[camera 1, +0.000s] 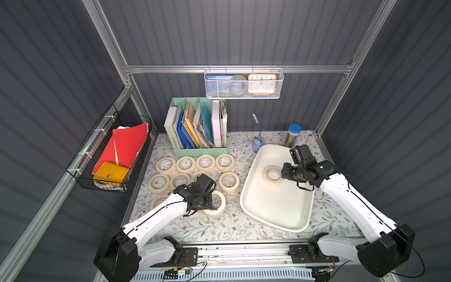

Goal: Take out the art tape in the storage box
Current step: Place the art tape at the center of the board.

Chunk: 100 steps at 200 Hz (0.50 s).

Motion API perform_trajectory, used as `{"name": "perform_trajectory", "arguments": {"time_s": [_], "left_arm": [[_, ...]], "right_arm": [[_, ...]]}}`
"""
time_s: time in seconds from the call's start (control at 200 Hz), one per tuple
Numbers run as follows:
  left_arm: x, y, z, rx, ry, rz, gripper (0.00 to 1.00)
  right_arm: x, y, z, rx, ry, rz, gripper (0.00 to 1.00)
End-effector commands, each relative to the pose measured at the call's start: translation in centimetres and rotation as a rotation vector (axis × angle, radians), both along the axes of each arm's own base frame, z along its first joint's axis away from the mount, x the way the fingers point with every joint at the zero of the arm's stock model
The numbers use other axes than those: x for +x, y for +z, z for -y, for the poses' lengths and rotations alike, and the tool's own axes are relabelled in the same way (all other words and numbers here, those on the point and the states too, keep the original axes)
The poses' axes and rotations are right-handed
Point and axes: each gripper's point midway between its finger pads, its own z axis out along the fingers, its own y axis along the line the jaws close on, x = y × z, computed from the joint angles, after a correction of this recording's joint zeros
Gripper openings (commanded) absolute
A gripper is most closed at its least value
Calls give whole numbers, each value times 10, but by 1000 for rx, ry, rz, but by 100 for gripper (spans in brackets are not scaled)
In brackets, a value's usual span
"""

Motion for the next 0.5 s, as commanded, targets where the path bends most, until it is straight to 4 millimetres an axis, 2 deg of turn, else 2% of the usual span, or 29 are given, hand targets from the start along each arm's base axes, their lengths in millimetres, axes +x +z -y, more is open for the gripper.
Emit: {"name": "perform_trajectory", "arguments": {"time_s": [0.0, 0.245, 0.4, 0.495], "left_arm": [[11, -8, 0, -10, 52, 34, 0], [17, -23, 0, 8, 50, 48, 0], [13, -36, -13, 66, 98, 14, 0], [12, -38, -23, 113, 134, 3, 0]], "right_arm": [[2, -3, -2, 13, -4, -4, 51], [-1, -7, 1, 1, -11, -12, 51], [-2, -12, 5, -22, -15, -21, 51], [-1, -23, 11, -53, -27, -43, 51]]}}
